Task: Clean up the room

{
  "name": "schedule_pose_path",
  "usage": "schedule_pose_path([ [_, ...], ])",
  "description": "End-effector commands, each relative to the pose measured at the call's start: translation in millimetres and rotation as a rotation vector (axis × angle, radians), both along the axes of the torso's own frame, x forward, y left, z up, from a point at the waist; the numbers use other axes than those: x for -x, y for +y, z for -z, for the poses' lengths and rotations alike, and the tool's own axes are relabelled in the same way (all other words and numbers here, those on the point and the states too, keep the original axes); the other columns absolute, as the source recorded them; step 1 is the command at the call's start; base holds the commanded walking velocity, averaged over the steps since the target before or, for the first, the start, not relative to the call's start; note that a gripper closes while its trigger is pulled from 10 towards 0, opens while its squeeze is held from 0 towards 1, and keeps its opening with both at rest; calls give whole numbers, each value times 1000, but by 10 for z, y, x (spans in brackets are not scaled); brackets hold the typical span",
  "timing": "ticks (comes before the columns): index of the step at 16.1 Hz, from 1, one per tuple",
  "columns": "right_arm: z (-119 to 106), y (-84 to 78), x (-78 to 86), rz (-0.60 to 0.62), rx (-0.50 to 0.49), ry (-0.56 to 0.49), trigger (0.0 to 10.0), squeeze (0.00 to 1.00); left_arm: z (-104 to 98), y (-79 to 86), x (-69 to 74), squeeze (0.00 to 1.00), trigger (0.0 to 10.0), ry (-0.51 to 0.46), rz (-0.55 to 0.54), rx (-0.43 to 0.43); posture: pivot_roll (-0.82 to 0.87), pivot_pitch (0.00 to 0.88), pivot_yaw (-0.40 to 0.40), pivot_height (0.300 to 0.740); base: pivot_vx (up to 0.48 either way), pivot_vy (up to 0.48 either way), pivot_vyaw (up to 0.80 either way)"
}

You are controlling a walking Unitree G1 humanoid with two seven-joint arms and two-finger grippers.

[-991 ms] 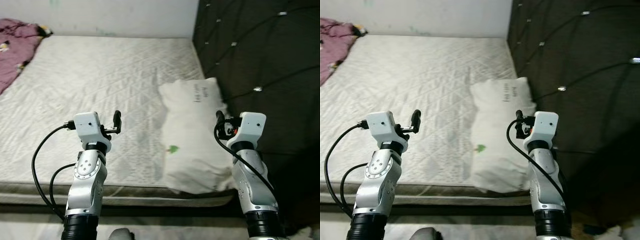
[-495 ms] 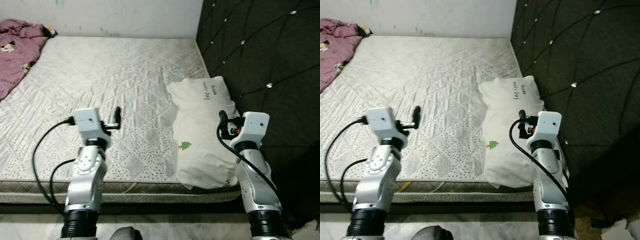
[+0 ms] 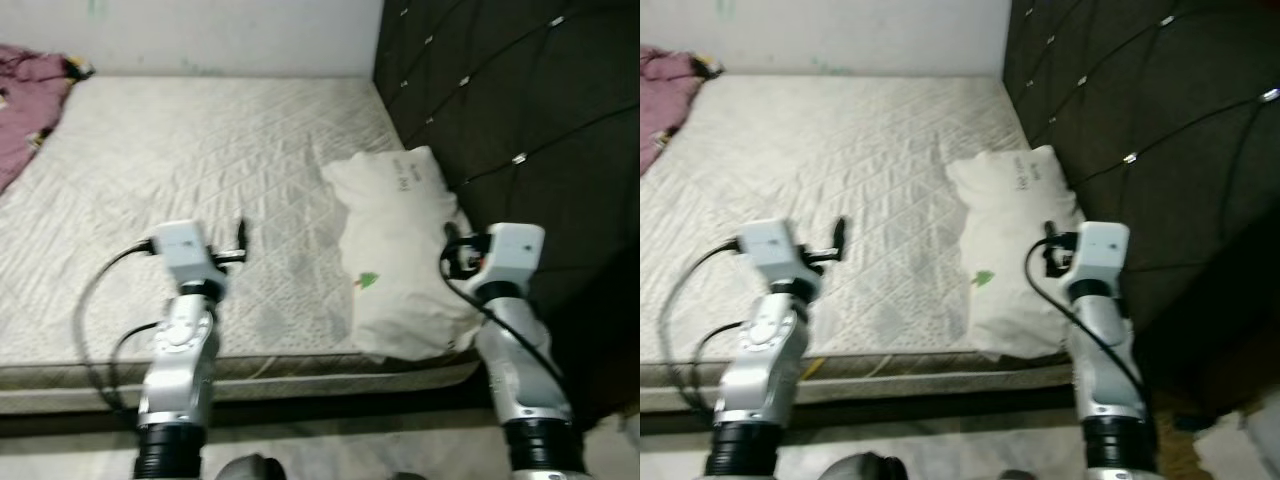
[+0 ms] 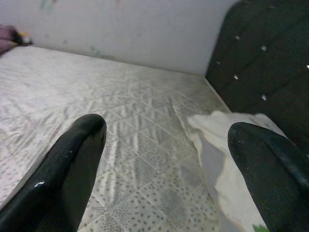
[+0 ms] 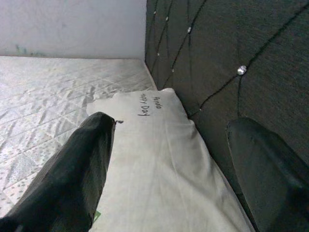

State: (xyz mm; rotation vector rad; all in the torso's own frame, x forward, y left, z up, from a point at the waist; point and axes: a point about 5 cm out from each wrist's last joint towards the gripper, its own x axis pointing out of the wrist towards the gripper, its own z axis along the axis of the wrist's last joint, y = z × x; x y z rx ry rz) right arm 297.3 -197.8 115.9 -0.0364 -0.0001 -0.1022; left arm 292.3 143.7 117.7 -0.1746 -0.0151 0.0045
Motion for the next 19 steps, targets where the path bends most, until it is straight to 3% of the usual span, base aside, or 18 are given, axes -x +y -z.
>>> schedule_pose_path([
  [1, 18, 55, -3, -11, -10, 9, 10000, 0, 2, 73, -10, 0, 10000, 7, -21, -14, -45, 44, 16, 740, 0, 480, 0],
  [7, 25, 25, -12, -5, 1, 11, 10000, 0, 6, 44, -21, 0, 10000, 7, -23, -2, -49, 37, 19, 740, 0, 459, 0],
  [19, 47, 64, -22, -24, 5, 20, 10000, 0, -34, 53, -14, 0, 10000, -25, -12, 20, -43, 41, 17, 740, 0, 0, 0],
])
